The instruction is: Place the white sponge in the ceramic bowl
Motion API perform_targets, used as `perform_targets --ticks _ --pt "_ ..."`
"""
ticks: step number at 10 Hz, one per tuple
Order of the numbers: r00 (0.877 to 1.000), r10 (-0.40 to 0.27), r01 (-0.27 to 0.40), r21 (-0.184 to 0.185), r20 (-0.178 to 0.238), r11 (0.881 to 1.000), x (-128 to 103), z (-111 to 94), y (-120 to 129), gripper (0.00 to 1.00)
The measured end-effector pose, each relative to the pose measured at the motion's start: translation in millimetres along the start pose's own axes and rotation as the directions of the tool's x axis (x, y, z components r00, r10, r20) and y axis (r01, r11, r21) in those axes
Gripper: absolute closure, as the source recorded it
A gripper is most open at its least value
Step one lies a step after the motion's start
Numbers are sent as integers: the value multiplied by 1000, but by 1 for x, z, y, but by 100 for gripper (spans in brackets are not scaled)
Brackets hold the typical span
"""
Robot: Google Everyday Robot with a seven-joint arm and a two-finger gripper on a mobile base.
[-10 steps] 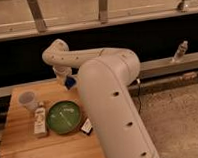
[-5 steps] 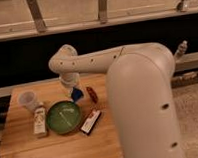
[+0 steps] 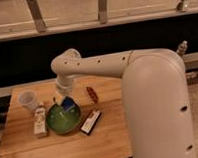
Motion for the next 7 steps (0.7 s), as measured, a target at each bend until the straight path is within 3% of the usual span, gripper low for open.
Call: perform_targets --ticks 1,3,7 --pt "1000 -16 16 -58 12 998 -6 10 6 100" --pt "1000 -21 22 -76 18 997 -9 13 9 94" --pt "1000 -20 22 -76 17 997 -8 13 8 52"
